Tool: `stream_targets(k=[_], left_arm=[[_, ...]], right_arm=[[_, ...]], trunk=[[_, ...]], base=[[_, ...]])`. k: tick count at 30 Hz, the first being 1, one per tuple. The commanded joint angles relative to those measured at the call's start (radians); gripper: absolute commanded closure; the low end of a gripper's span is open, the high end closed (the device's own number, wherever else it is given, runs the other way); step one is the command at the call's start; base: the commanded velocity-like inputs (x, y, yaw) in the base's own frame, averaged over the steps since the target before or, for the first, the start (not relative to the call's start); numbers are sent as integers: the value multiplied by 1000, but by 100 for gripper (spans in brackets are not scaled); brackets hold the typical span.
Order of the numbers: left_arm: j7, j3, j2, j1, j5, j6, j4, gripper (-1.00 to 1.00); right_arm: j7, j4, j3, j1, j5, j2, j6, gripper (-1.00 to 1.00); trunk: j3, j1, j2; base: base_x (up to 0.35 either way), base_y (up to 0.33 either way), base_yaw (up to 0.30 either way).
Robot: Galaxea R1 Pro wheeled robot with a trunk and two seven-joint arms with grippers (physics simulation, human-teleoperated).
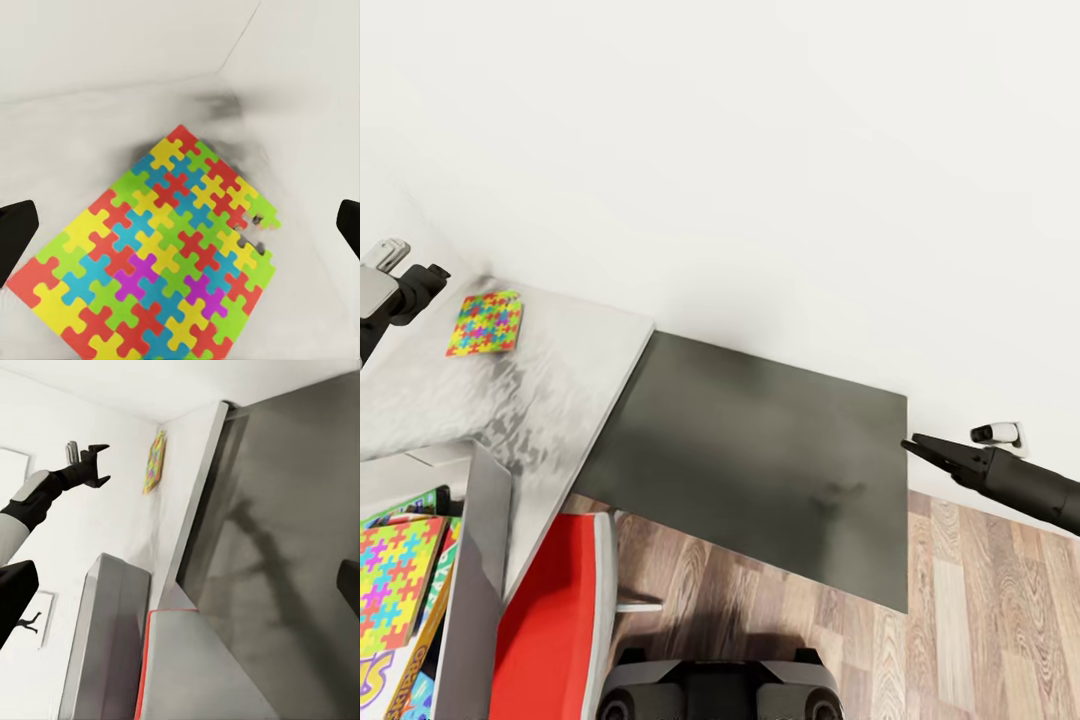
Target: Put all the toys in the child's room - the three board games (two on the bed and one on the table), the two jigsaw puzzles on the table, and the tennis ball on the table - inside the toy box on the table in the child's room.
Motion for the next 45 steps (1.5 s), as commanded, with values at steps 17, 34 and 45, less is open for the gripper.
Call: stream_targets(k=[17, 34, 45], left_arm=[[6, -3, 3, 0, 7, 4, -2, -100], [6, -3, 2, 1, 7, 4, -2, -100], [6, -6, -5, -6, 8, 4, -2, -100]], right_arm=[[52, 0, -1, 8, 3, -27, 4, -100], [56, 0, -2, 9, 3, -32, 4, -100], [56, 0, -4, 9, 3, -33, 4, -100]], trunk=[[-29, 0, -2], [-56, 0, -2], [-74, 0, -2]], base=[[0, 0, 67], [0, 0, 68], [0, 0, 68]])
